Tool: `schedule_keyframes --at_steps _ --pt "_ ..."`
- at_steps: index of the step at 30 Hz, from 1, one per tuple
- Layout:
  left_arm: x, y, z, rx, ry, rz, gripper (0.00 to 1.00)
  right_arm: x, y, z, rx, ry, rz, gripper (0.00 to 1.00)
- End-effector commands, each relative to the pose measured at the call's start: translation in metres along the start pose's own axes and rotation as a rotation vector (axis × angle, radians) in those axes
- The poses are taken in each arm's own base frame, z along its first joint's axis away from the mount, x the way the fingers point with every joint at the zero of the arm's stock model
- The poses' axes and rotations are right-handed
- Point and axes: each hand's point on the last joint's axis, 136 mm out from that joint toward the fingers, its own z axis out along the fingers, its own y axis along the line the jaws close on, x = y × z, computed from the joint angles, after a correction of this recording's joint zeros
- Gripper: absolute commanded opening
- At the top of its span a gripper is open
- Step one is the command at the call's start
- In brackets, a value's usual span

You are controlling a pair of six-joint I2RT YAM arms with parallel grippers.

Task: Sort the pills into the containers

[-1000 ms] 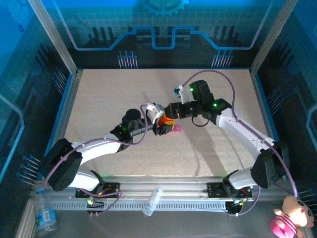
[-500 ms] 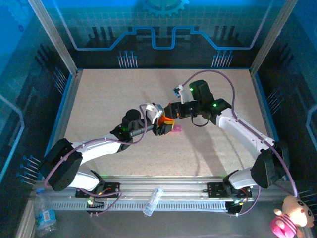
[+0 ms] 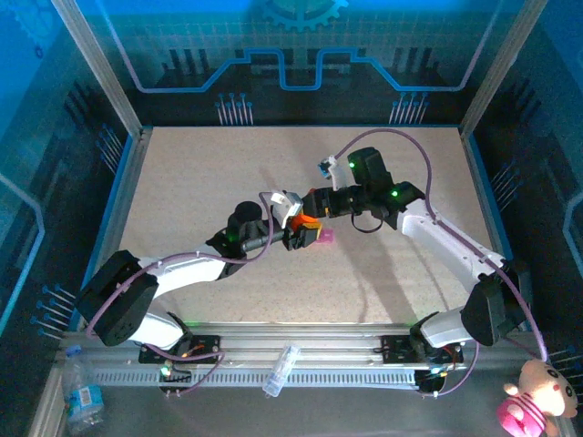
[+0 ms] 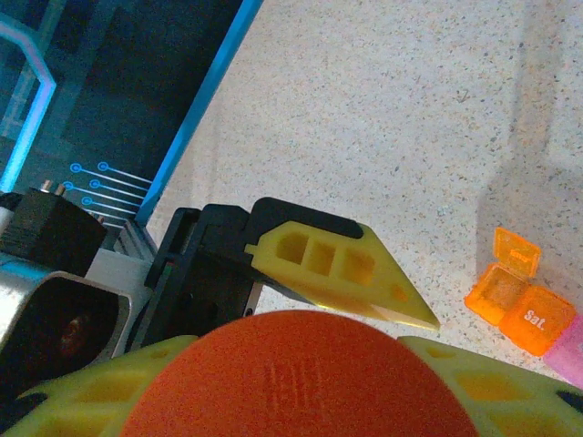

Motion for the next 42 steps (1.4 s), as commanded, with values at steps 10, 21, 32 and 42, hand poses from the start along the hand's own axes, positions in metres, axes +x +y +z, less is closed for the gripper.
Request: schedule_keyframes --at_steps 10,21,32,42 --pt "-0.026 -0.008 0.001 0.028 -0.074 -0.019 0.35 0.004 0.01 -0.005 -0.014 -0.019 -0.027 0.44" --pt "-0.025 -0.005 -0.003 0.008 -0.064 -0.042 0.0 -0.018 0.012 -0.031 0.029 -0.104 -0.029 0.79" --pt "-0.015 -0.005 -0.011 -0.008 -0.019 -0.015 0.0 -0.026 -0.007 -0.097 0.116 -0.33 0.112 0.93" --pt "-0.004 -0.005 -0.014 -0.014 0.046 0.057 0.0 -0.016 0.006 -0.061 0.08 -0.255 0.133 0.9"
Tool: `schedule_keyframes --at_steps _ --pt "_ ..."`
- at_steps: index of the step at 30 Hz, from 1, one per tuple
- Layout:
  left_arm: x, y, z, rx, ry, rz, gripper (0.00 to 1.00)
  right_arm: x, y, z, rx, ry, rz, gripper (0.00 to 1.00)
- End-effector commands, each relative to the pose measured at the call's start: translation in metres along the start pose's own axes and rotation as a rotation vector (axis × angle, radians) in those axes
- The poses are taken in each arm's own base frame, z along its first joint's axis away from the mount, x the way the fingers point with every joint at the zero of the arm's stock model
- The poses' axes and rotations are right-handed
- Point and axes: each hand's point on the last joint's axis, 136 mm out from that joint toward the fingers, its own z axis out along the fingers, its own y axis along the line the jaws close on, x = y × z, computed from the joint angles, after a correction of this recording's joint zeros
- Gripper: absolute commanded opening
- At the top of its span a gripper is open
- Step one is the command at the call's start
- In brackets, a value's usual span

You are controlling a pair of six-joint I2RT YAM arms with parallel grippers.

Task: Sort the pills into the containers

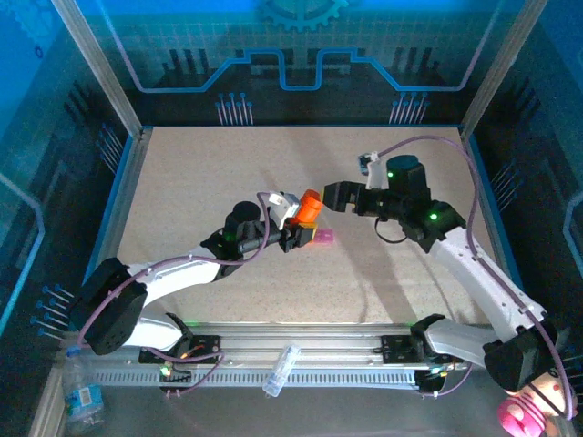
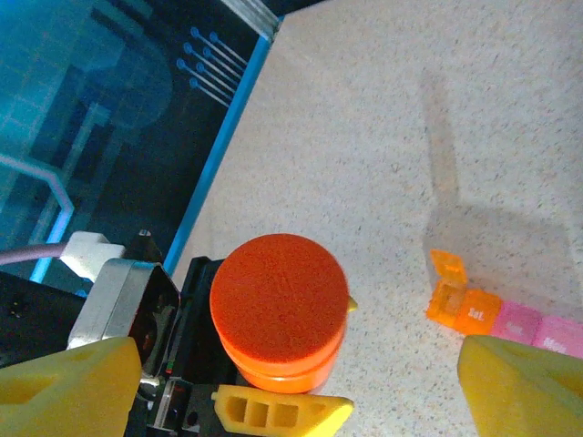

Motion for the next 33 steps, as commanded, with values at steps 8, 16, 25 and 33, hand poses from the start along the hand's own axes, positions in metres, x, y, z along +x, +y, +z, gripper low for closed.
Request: schedule_keyframes --at_steps 8,16,25,33 --pt "-0.002 -0.005 -0.008 0.014 -0.011 0.029 0.0 0.008 0.015 0.039 -0.057 0.05 0.022 0.83" --pt "-0.009 -0.009 -0.013 0.024 -0.043 0.017 0.0 0.016 0.001 0.051 -0.03 0.063 0.038 0.69" --pt "-0.02 -0.009 -0.017 0.02 -0.088 0.003 0.0 0.022 -0.015 0.049 -0.021 0.058 0.071 0.46" --pt "-0.034 -0.01 -0.02 0.016 -0.144 -0.019 0.02 0.029 -0.033 0.039 0.007 0.044 0.111 0.45"
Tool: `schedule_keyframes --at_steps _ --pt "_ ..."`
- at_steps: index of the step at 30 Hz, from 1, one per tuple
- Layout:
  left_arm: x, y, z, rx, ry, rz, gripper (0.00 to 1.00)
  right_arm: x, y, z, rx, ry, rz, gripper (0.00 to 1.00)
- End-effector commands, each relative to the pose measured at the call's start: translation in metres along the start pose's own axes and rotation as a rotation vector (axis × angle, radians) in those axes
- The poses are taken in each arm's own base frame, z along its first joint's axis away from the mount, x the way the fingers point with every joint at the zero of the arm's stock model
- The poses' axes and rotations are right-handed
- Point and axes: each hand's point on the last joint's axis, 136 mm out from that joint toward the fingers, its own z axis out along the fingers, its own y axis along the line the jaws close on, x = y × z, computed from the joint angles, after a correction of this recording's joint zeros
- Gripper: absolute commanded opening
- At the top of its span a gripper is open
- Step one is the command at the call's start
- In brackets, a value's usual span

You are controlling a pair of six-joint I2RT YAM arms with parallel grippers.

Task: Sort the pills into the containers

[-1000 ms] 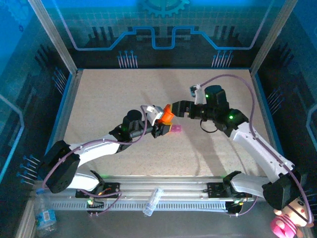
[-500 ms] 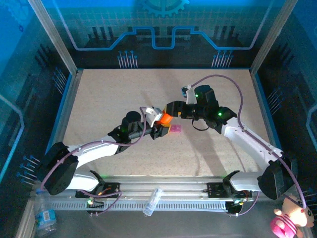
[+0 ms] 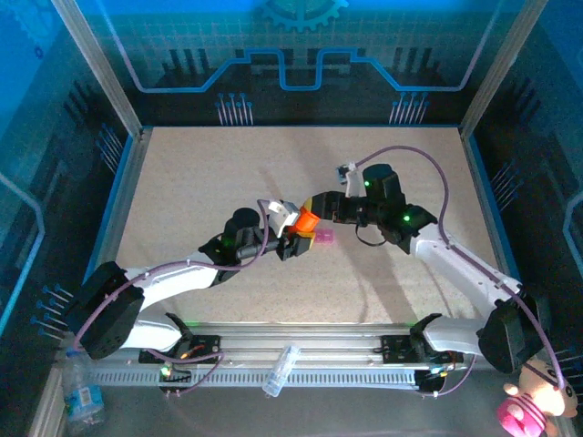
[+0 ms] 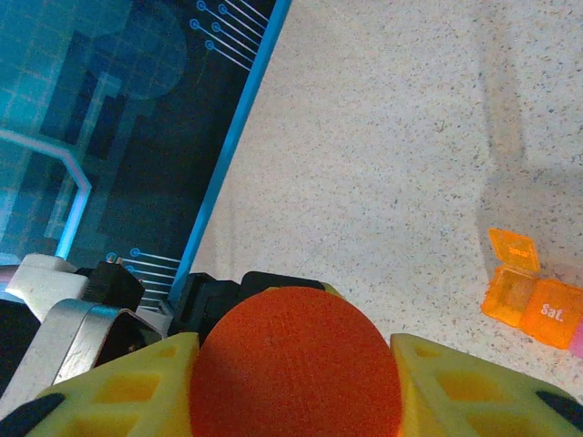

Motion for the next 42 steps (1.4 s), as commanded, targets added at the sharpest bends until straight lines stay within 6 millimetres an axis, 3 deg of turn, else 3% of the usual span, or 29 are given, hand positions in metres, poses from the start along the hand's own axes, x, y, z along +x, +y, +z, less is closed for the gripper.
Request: schedule_keyframes --at_steps 1,16,22,26,32,34,37,42 --pt "-0.053 -0.005 -0.014 0.004 -0.183 0.01 0.04 0.003 -0.027 -0.008 0.081 -0.018 0.054 0.45" --pt "-0.062 -0.003 -0.016 -0.006 -0.222 -0.017 0.0 0.007 -0.029 -0.014 0.066 -0.022 0.05 0.41" --pt "-0.06 -0.006 -0.015 0.016 -0.198 -0.006 0.0 0.009 0.004 -0.022 -0.119 0.065 -0.231 0.38" --pt "-0.057 -0.008 -0.014 0.047 -0.172 -0.014 0.0 0.014 0.014 -0.028 -0.197 0.108 -0.377 0.41" --pt "-0.05 -0.007 -0.01 0.053 -0.137 -0.012 0.0 -0.008 0.015 -0.041 -0.161 0.022 -0.289 0.8" --pt "-0.047 -0.005 -0.008 0.049 -0.122 -0.004 0.0 -0.019 0.016 -0.051 -0.137 -0.047 -0.222 0.89" --pt "-0.043 -0.003 -0.006 0.043 -0.104 0.004 0.0 -0.03 0.01 -0.062 -0.071 -0.134 -0.099 0.92" --pt "-0.041 -0.005 -0.002 0.06 -0.076 0.009 0.0 -0.034 -0.012 -0.061 0.048 -0.167 0.1 0.92"
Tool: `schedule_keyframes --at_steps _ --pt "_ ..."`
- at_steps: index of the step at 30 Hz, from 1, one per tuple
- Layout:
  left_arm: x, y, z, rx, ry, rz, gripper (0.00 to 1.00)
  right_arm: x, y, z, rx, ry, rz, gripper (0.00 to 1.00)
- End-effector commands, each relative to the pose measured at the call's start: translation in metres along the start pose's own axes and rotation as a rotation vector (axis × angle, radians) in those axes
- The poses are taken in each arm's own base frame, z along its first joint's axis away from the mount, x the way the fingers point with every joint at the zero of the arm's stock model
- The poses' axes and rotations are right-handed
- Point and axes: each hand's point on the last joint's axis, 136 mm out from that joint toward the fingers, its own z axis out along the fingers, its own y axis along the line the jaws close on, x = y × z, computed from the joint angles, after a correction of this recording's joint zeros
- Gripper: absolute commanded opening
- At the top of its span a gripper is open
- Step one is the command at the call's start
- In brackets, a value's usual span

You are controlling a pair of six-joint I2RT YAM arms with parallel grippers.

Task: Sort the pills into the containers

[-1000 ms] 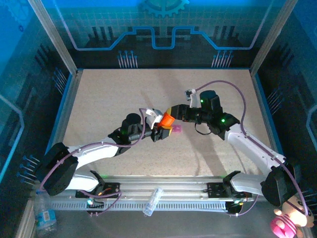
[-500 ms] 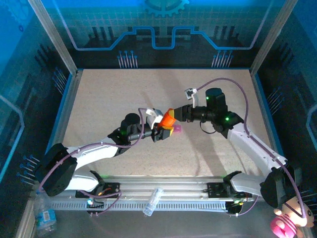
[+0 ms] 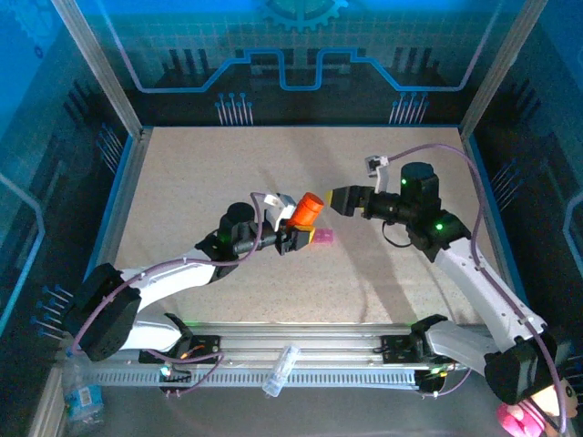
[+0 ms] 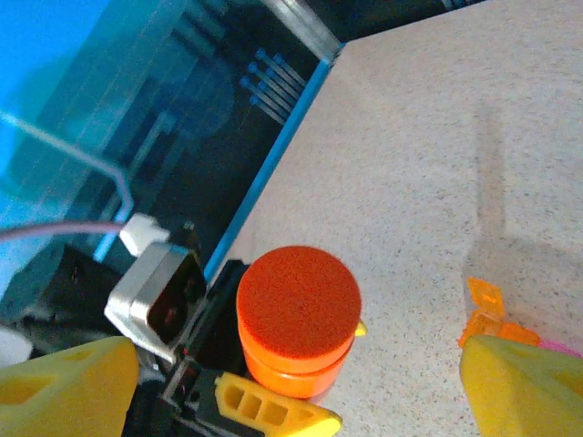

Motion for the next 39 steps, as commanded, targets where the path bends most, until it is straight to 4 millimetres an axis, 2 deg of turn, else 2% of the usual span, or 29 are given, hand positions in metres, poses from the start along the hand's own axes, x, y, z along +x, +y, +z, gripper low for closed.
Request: schedule_keyframes --at_steps 1,4,11,17,23,28,31,33,36,39 --pt "-0.02 -0.004 0.004 0.023 -0.026 0.04 0.0 -0.004 -0.026 0.003 0.124 -0.039 0.179 0.92" --pt "-0.02 -0.007 0.006 0.039 -0.015 0.026 0.0 -0.003 -0.025 0.01 0.128 -0.032 0.189 0.92" --pt "-0.018 -0.01 0.007 0.062 -0.001 0.017 0.0 0.001 -0.009 0.031 0.098 -0.007 0.157 0.92" --pt "-0.014 -0.011 0.007 0.07 0.007 0.009 0.0 0.007 0.003 0.046 0.075 0.016 0.134 0.89" --pt "-0.014 -0.012 0.006 0.071 0.002 0.009 0.0 0.014 0.01 0.058 0.047 0.04 0.13 0.74" --pt "-0.013 -0.012 0.006 0.073 0.0 0.011 0.0 0.019 0.013 0.057 0.029 0.047 0.108 0.5" --pt "-0.013 -0.013 0.007 0.08 -0.003 0.003 0.0 0.02 0.016 0.053 0.005 0.045 0.049 0.41" --pt "-0.014 -0.014 0.006 0.089 -0.004 0.002 0.0 0.02 0.019 0.048 -0.021 0.045 -0.041 0.41" --pt "-0.016 -0.018 0.005 0.106 -0.012 -0.003 0.0 0.028 0.025 0.041 -0.151 0.085 -0.216 0.42" --pt "-0.017 -0.02 0.005 0.121 -0.015 -0.012 0.0 0.04 0.021 0.035 -0.252 0.148 -0.27 0.53"
